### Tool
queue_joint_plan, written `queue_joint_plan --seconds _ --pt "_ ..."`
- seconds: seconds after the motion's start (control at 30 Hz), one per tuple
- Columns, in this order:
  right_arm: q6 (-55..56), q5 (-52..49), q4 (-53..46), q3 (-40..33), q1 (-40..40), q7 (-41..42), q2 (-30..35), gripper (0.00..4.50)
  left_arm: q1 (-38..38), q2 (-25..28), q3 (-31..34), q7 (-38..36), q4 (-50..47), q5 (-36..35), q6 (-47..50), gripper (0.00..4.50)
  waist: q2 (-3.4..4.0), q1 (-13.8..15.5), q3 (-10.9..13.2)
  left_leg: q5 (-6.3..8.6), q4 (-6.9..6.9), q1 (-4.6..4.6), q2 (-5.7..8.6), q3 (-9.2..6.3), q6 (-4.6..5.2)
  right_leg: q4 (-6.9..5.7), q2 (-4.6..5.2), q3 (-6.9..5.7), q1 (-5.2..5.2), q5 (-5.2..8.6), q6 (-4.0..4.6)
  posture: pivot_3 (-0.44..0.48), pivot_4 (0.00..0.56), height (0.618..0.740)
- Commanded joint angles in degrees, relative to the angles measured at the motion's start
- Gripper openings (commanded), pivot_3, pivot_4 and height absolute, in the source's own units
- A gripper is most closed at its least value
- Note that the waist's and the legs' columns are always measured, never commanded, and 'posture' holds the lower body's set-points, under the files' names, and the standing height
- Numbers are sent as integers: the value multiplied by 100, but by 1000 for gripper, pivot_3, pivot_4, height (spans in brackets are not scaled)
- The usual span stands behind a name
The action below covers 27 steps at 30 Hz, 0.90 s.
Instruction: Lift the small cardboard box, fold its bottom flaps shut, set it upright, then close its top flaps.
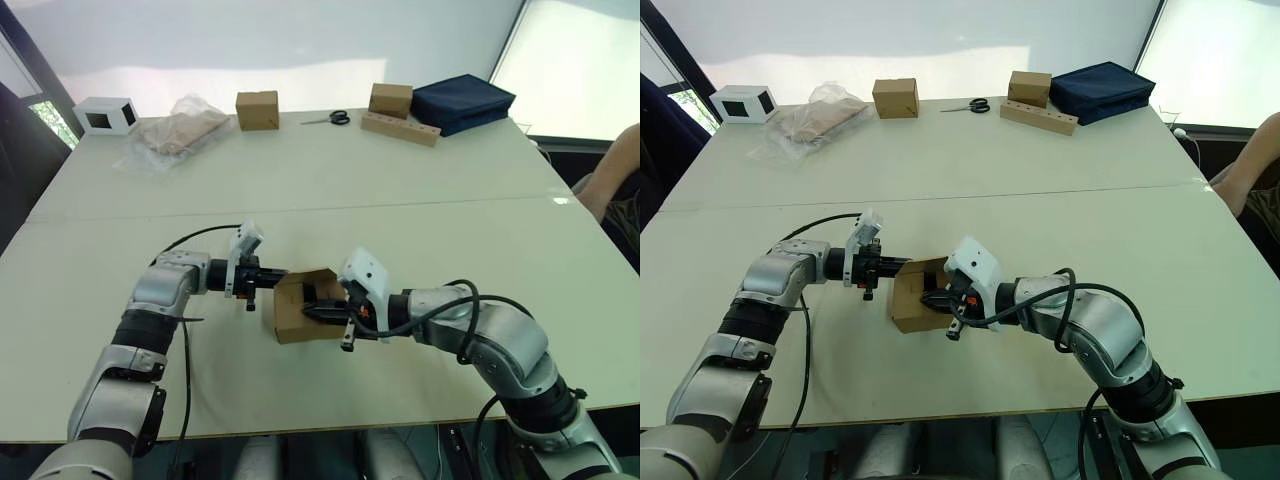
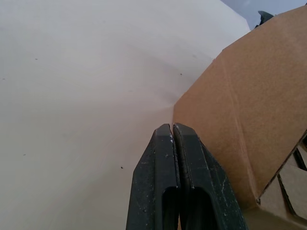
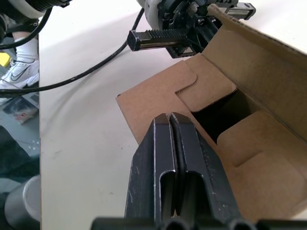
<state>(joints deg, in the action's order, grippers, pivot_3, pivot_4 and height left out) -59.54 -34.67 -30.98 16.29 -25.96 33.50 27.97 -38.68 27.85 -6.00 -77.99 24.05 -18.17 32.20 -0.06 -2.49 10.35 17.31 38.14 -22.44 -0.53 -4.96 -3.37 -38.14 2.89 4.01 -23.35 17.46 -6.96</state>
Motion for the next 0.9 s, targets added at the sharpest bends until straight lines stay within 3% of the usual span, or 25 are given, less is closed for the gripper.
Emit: queue_joint_plan --seconds 0.03,0.33,0.53,0.9 --pt "-71 -89 -17 -134 -31 -13 -61 0 -18 25 103 61 -150 -120 -58 39 0 0 0 -1 0 0 0 0 -1 0 0 0 0 0 0 0 150 740" --pt "9 -141 -24 -258 64 111 -40 0 -60 150 491 472 -46 -205 -93 39 0 -2 0 1 0 0 0 -1 1 0 0 0 0 0 0 0 150 740" --pt "96 -95 45 -252 83 172 -57 0 -16 549 1058 833 -458 -460 104 39 0 -6 0 0 -1 0 0 -1 0 0 0 0 -3 0 0 0 150 740" --pt "209 -152 67 -258 129 216 -255 0 1850 1682 1782 1244 -4442 -2049 1988 39 1 2 0 1 -5 0 -4 -1 2 0 4 2 -2 0 0 0 150 740"
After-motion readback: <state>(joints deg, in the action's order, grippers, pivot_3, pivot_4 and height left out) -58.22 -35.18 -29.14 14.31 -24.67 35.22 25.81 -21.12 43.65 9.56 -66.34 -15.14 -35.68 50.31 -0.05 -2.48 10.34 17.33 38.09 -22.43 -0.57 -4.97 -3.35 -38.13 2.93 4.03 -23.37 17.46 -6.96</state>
